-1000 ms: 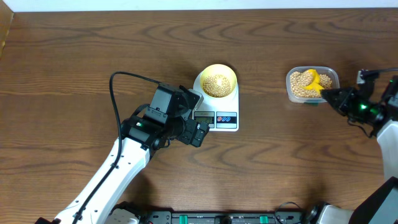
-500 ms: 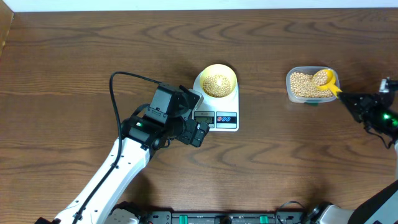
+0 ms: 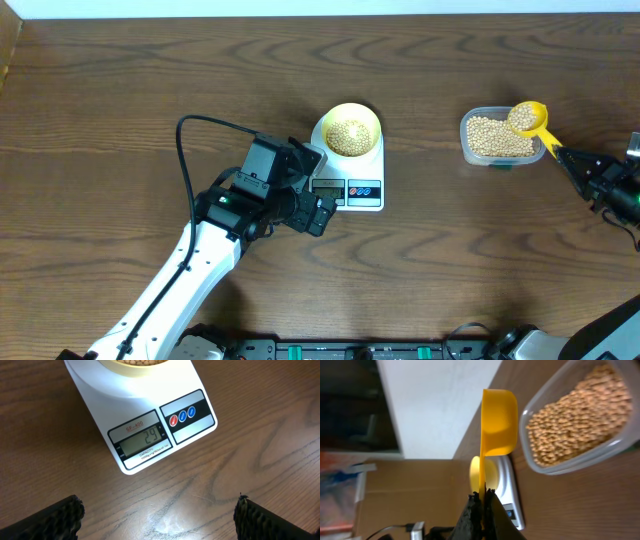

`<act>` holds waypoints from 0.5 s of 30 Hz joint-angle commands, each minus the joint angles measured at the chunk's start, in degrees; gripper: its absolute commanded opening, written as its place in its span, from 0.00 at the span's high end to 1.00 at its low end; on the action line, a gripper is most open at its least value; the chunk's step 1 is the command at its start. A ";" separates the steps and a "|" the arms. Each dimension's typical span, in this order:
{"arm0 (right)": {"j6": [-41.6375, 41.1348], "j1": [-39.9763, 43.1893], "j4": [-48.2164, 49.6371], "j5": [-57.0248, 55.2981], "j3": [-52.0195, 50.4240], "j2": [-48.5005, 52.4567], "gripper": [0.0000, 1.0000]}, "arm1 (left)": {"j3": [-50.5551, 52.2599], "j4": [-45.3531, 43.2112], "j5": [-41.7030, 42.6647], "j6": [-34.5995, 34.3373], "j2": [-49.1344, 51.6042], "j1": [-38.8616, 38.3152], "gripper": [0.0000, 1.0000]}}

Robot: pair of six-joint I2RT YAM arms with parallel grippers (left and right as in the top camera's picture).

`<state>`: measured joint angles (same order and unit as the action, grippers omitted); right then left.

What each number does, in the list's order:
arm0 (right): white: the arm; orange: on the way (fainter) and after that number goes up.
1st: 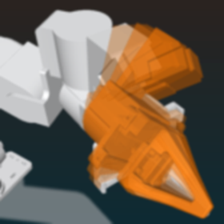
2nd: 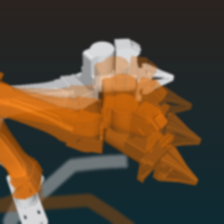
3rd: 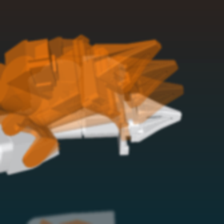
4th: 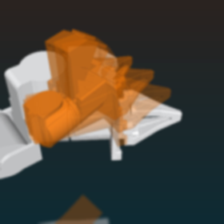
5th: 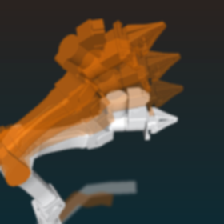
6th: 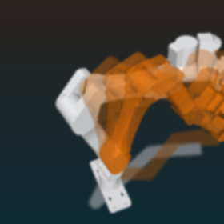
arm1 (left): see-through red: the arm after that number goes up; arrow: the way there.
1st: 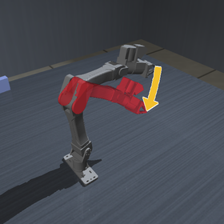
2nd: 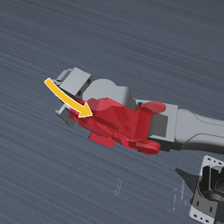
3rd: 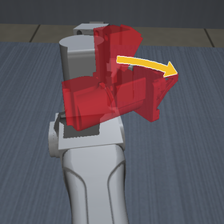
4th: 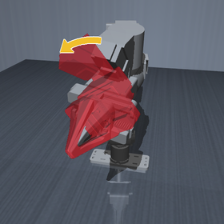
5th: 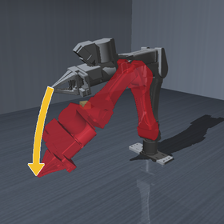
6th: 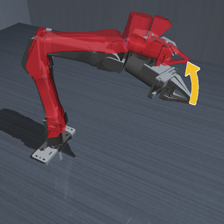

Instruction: Scoop item into bowl and weigh 50g on scale

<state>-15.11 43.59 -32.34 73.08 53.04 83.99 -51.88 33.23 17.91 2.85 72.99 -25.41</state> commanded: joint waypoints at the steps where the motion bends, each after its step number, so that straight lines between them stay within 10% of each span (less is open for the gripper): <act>1: -1.01 0.24 -0.33 6.29 -0.28 0.37 0.98 | -0.85 0.15 0.48 0.55 0.37 -0.07 0.02; 15: -5.60 -6.14 -0.92 11.52 -0.28 0.37 0.98 | -0.85 0.15 0.48 0.55 0.37 -0.07 0.02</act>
<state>-18.20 39.57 -33.21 81.43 53.04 83.99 -51.88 33.23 17.91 2.85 72.99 -25.41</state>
